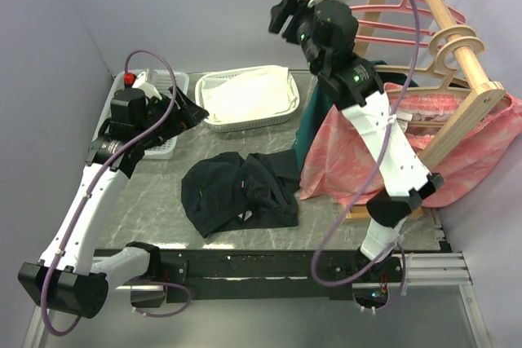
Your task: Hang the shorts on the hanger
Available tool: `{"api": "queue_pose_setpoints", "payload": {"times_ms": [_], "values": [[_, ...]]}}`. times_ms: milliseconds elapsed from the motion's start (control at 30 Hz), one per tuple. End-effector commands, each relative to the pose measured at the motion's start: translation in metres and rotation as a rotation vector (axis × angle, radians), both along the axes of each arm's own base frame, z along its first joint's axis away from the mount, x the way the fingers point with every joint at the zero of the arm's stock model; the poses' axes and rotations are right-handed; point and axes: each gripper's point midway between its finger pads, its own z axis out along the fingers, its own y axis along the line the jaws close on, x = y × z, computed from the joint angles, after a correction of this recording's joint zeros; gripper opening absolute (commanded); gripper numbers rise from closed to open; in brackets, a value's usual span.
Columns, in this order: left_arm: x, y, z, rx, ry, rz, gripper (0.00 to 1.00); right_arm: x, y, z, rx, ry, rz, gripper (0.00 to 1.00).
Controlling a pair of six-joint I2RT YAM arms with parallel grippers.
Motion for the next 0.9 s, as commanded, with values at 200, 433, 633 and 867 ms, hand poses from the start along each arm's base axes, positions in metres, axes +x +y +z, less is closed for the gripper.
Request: {"api": "queue_pose_setpoints", "payload": {"times_ms": [200, 433, 633, 867], "values": [[0.008, -0.008, 0.021, -0.049, -0.087, -0.022, 0.97, 0.067, 0.0, -0.009, 0.081, -0.071, -0.201, 0.75], [0.01, -0.011, -0.003, -0.04, -0.044, -0.038, 0.97, 0.083, -0.04, -0.045, -0.016, -0.059, -0.58, 0.74], [0.012, -0.012, -0.018, -0.028, -0.016, -0.045, 0.97, 0.08, -0.061, -0.054, -0.1, -0.059, -0.803, 0.75], [0.013, -0.019, -0.035, -0.04, 0.026, -0.078, 0.97, 0.073, -0.076, -0.072, -0.186, -0.022, -0.953, 0.8]]}}
